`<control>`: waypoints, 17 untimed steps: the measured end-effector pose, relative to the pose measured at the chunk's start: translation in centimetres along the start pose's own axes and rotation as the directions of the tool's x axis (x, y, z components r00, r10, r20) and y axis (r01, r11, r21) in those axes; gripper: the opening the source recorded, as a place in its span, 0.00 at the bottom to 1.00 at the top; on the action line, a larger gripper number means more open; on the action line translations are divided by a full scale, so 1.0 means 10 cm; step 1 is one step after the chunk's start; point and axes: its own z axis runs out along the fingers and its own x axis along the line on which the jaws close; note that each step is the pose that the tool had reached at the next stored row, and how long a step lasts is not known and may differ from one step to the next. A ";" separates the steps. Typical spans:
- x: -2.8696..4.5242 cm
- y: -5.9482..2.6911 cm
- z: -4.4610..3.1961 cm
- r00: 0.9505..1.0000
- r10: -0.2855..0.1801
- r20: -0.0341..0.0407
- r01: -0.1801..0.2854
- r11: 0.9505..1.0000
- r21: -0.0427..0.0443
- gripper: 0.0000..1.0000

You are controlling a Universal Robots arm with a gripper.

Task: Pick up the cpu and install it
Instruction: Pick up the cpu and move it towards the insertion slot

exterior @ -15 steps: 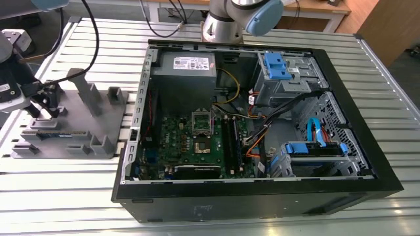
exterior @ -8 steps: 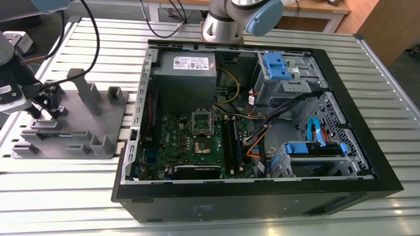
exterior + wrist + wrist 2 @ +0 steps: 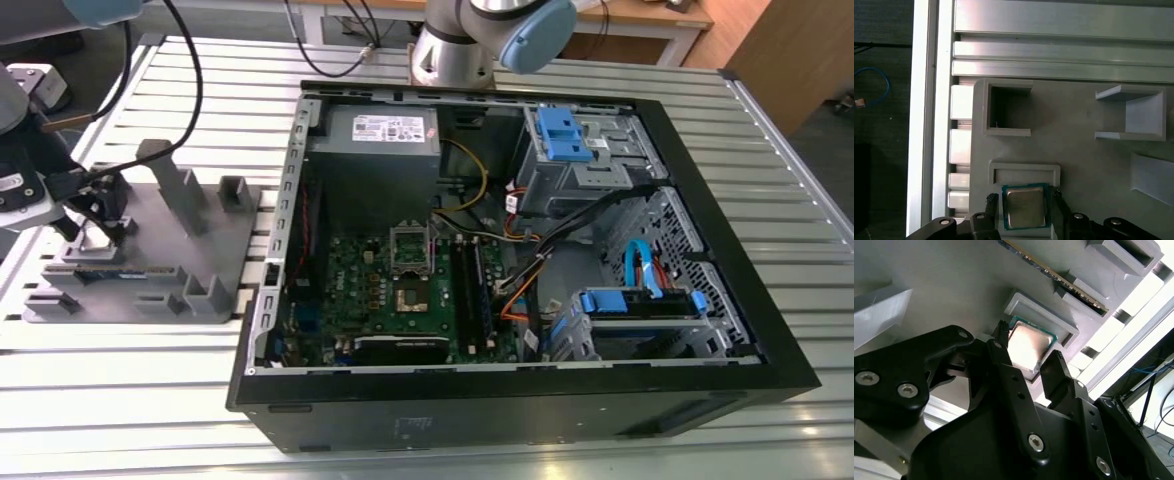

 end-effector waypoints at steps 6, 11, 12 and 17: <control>-0.004 0.001 0.014 1.000 0.000 0.000 0.000 1.000 0.000 0.54; -0.009 0.000 0.022 1.000 -0.008 0.000 0.008 1.000 0.000 0.54; -0.009 0.000 0.023 1.000 -0.011 0.000 0.011 1.000 0.000 0.54; -0.009 0.000 0.039 1.000 -0.026 0.000 0.026 1.000 0.000 0.54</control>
